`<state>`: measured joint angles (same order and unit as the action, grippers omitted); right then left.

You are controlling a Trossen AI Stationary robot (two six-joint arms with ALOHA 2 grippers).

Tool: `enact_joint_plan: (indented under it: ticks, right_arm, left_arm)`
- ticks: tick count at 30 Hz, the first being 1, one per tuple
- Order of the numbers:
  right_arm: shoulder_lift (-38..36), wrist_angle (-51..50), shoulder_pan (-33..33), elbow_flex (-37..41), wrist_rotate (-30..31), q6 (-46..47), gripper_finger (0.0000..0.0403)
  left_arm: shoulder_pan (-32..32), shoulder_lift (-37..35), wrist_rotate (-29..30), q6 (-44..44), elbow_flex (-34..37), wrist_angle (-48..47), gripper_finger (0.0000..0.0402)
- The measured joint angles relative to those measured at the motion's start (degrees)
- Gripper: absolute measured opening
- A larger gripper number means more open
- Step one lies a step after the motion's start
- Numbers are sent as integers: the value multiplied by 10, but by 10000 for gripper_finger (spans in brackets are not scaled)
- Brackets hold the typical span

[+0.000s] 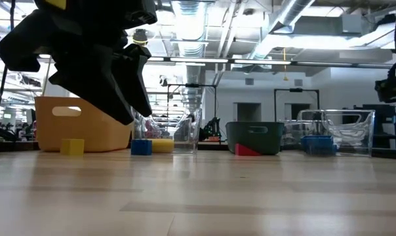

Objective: Sort blocks
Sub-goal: Put the green block into the blue bin

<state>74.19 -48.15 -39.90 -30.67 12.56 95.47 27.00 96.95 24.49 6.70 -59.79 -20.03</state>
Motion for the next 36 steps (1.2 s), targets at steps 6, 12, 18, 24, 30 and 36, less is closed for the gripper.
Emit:
enact_joint_plan:
  ticks: [6,12,18,24,30,36]
  right_arm:
    - [-1,6,20,1,18,-49,220]
    - [-1,25,58,1,18,-130,216]
    - [-1,36,98,1,18,-188,175]
    - [0,41,145,-3,39,-251,115]
    - [0,48,234,-70,80,-396,119]
    - [0,145,365,-140,96,-589,121]
  left_arm:
    - [0,0,0,0,0,0,230]
    - [0,0,0,-2,0,0,230]
    - [0,0,0,-1,0,-2,230]
    - [0,0,1,0,0,-12,230]
    - [0,0,1,0,0,1,230]
    - [0,0,2,-8,0,6,230]
